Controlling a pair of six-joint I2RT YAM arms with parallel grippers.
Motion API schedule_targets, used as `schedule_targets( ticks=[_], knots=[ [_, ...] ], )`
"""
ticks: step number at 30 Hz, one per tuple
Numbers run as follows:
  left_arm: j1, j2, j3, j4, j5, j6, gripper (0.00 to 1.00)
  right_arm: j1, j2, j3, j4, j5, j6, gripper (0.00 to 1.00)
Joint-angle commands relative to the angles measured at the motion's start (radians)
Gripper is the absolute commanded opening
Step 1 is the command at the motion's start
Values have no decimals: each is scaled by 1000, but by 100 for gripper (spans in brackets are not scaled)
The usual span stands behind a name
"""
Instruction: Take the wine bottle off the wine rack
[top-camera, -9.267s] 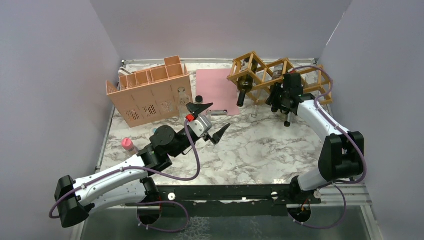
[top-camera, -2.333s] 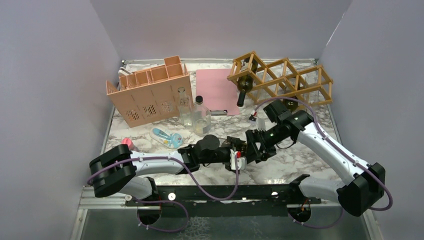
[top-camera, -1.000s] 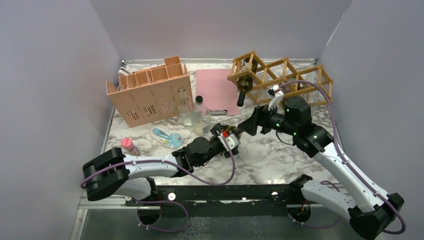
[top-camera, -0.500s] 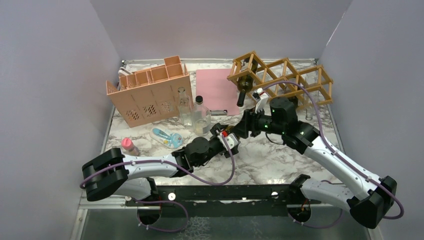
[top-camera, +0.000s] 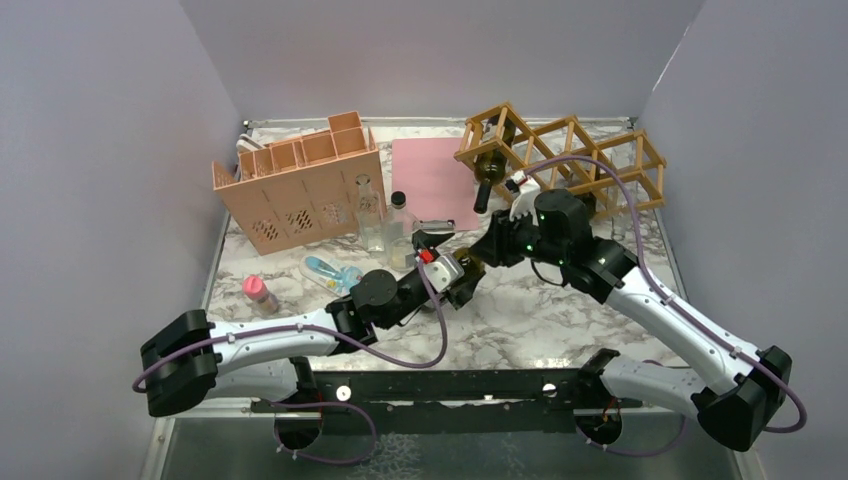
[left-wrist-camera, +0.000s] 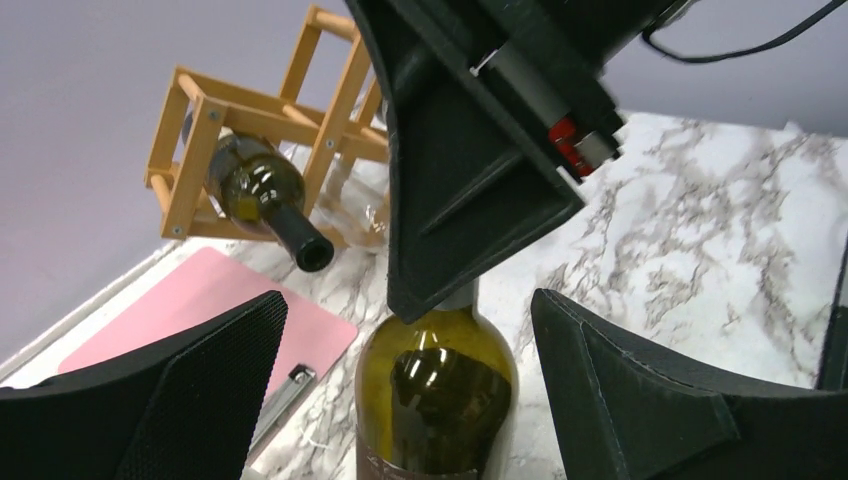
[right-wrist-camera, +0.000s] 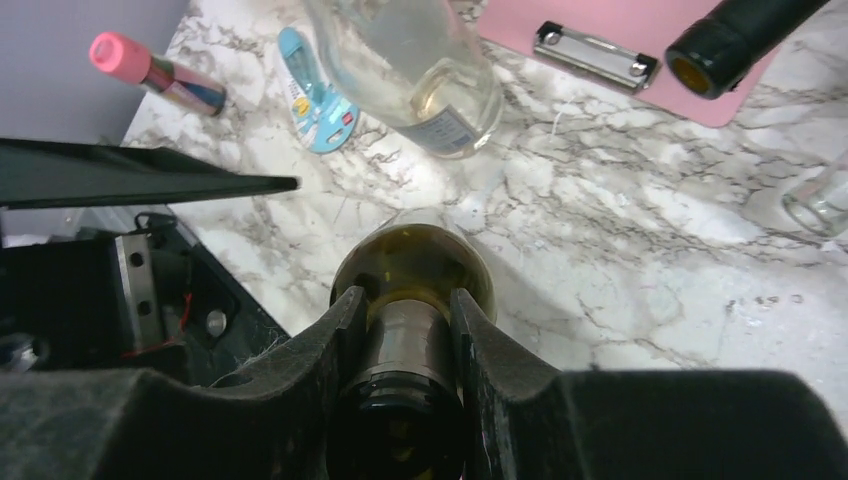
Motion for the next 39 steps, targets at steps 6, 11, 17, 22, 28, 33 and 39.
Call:
schedule_targets(
  ticks=[6,11,17,22,28,33,39],
  knots=[
    [-4,-127,20,13,9,-2,99,0,41,176,10,84,-42,11],
    [61,-269,14,7,-73,122,99,1,124,269,-29,17,-101,9],
    [250,-411,-24,9,-157,130,99,4,222,380,-101,-30,-134,6],
    [277,-483,-39,19,-231,160,99,27,286,455,-151,-63,-146,6],
    [326,-455,-33,86,-531,192,99,197,400,610,-276,146,-151,6],
    [420,-470,-61,163,-605,225,99,291,527,759,-364,283,-119,6],
    [478,-516,-84,208,-618,226,99,374,722,993,-474,425,-111,6]
  ],
)
